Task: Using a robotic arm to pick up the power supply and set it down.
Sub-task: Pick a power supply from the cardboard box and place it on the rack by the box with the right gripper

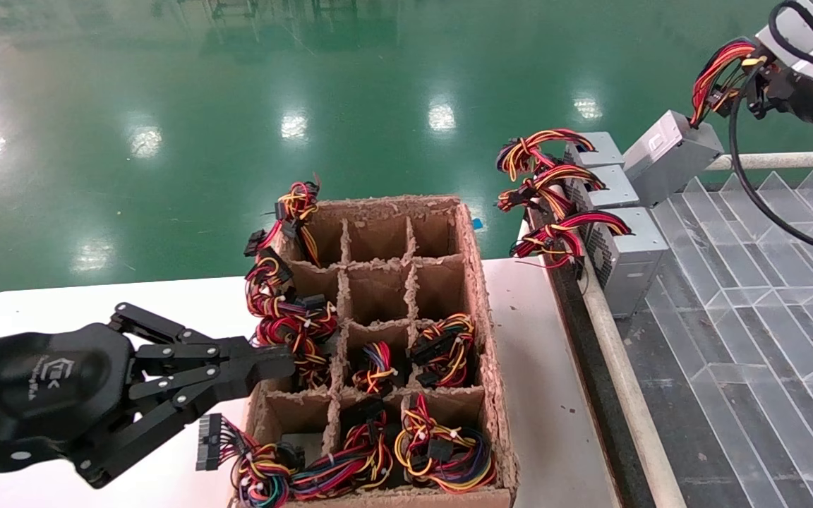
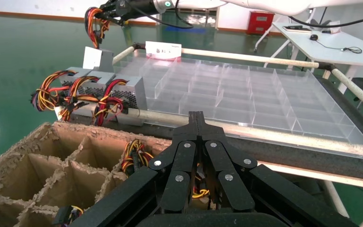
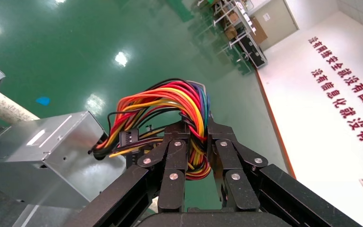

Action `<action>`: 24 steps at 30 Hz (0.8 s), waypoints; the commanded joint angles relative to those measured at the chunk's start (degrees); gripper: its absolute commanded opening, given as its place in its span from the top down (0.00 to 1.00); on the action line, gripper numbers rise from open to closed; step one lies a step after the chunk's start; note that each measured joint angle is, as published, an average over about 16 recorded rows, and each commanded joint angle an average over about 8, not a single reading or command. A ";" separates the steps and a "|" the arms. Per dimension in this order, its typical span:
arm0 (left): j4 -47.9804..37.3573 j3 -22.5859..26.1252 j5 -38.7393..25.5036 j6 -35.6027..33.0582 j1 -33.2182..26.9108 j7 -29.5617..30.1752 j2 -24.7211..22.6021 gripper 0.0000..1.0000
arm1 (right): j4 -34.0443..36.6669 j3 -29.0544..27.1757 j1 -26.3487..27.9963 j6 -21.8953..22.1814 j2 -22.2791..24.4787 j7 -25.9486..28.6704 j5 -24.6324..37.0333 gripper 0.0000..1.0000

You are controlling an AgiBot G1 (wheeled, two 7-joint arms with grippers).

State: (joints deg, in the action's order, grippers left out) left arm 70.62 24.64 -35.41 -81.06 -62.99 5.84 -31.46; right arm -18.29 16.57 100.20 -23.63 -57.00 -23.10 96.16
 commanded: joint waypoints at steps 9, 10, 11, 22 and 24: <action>0.00 0.00 0.00 0.00 0.00 0.00 0.00 1.00 | 0.84 -0.54 -0.02 1.09 -0.07 -2.89 -0.77 1.00; 0.00 0.00 0.00 0.00 0.00 0.00 0.00 1.00 | 0.86 -0.60 -0.03 1.08 -0.04 -3.13 -0.87 1.00; 0.00 0.00 0.00 0.00 0.00 0.00 0.00 1.00 | 0.89 -0.66 -0.05 1.06 -0.01 -3.34 -0.96 1.00; 0.00 0.00 0.00 0.00 0.00 0.00 0.00 1.00 | 1.18 -1.18 -0.30 -0.84 0.54 -6.30 -2.13 1.00; 0.00 0.00 0.00 0.00 0.00 0.00 0.00 1.00 | 1.11 -1.36 -0.41 -1.28 0.32 -7.06 -2.55 1.00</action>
State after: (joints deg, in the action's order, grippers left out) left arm 70.62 24.64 -35.41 -81.06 -62.99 5.84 -31.46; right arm -17.16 15.22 99.96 -24.64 -57.19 -30.27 93.61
